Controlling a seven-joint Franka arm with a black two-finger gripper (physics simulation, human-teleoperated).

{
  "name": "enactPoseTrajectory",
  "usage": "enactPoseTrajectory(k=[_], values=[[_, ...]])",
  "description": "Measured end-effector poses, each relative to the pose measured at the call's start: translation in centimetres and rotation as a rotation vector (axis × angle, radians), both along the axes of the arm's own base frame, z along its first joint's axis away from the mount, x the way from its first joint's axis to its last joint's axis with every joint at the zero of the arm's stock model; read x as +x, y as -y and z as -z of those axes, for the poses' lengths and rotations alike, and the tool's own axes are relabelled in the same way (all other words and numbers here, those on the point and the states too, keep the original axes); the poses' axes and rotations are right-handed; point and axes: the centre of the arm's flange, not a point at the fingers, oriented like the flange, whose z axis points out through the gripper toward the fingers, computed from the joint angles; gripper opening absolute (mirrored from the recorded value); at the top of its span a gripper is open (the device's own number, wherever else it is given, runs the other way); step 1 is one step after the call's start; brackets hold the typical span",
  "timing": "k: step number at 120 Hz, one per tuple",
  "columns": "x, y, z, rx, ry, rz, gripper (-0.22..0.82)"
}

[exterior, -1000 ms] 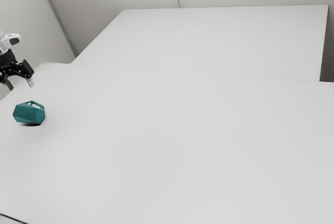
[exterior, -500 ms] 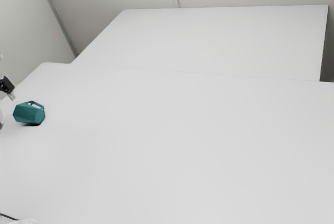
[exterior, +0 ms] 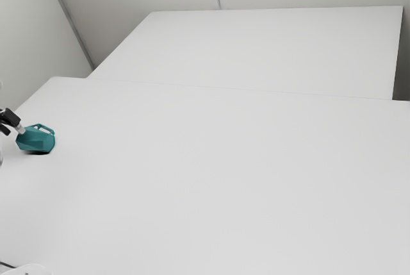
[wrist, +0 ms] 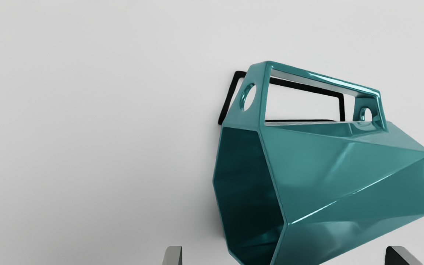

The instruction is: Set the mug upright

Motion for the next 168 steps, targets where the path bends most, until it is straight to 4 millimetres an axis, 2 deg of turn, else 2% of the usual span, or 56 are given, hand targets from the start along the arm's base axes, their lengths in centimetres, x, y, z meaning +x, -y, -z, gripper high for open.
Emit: enactPoseTrajectory(k=[56,91,124,151,168], values=[[-1.1,-1.3,3.0,-0.101,0.094,0.012,0.6],[-0.5,-1.0,3.0,-0.168,0.182,0.011,0.6],[-0.1,-0.7,4.3,-0.231,0.226,0.005,0.6],[-0.4,-0.8,5.2,-0.265,0.249,-0.005,0.6],[-1.4,-1.6,5.8,-0.288,0.266,-0.028,0.6]])
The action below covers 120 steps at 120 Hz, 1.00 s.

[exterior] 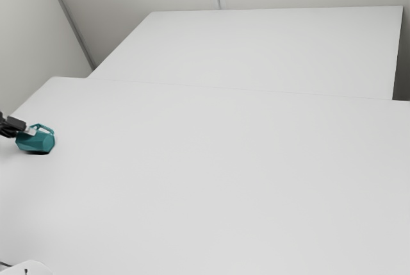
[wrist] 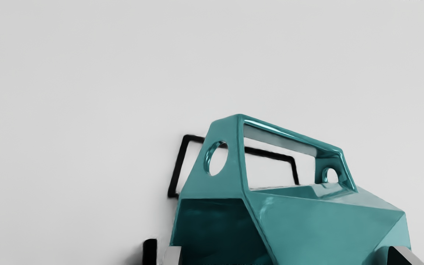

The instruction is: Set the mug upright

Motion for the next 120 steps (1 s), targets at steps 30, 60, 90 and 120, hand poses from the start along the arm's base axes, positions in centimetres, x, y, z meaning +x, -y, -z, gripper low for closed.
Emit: enactPoseTrajectory(k=[30,60,90,120], values=[[-0.4,-0.3,0.6,-0.048,0.041,-0.02,0.6],[-0.4,0.0,1.1,-0.115,0.077,-0.029,0.6],[-0.3,0.8,1.1,-0.189,0.089,-0.028,0.6],[-0.7,1.1,1.5,-0.238,0.059,-0.032,0.61]])
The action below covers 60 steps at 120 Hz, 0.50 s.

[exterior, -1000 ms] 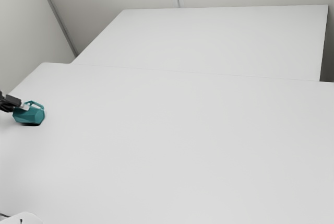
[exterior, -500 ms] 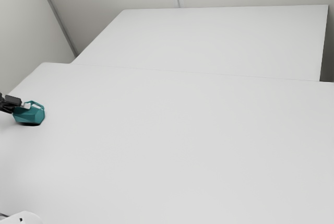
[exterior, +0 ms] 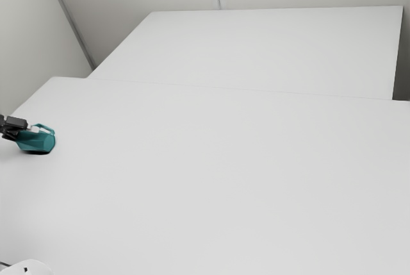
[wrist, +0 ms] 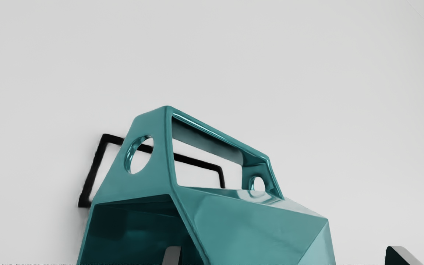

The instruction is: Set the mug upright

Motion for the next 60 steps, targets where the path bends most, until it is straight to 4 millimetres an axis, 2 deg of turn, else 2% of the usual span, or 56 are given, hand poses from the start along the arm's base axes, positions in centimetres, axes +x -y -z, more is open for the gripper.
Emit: enactPoseTrajectory(k=[24,60], values=[[0.14,0.38,0.21,-0.025,-0.013,0.0,0.58],[0.47,0.77,0.22,-0.057,-0.014,-0.011,0.37]])
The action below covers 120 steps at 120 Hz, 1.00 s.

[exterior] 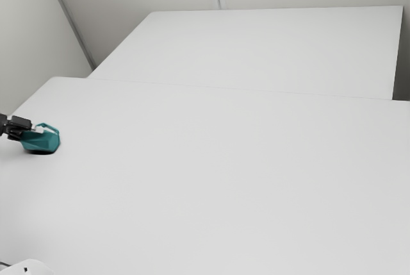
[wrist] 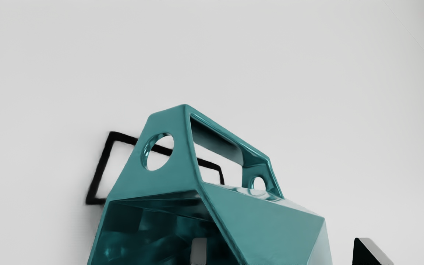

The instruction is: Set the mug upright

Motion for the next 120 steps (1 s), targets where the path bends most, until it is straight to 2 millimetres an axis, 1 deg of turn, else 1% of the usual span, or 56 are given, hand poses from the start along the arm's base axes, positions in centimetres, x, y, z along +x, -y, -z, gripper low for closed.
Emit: enactPoseTrajectory(k=[48,66,83,92,101,112,120], values=[[1.4,1.1,-0.7,-0.035,0.026,0.005,-0.04],[2.3,1.9,-1.4,-0.046,0.044,0.014,-0.11],[3.4,2.7,-2.6,-0.056,0.07,0.024,-0.12],[4.2,3.4,-4.2,-0.05,0.089,0.034,-0.13],[5.4,4.6,-6.7,-0.028,0.106,0.053,-0.14],[7.8,7.4,-10.2,0.013,0.12,0.098,-0.15],[9.5,10.2,-13.1,0.058,0.112,0.141,-0.15]])
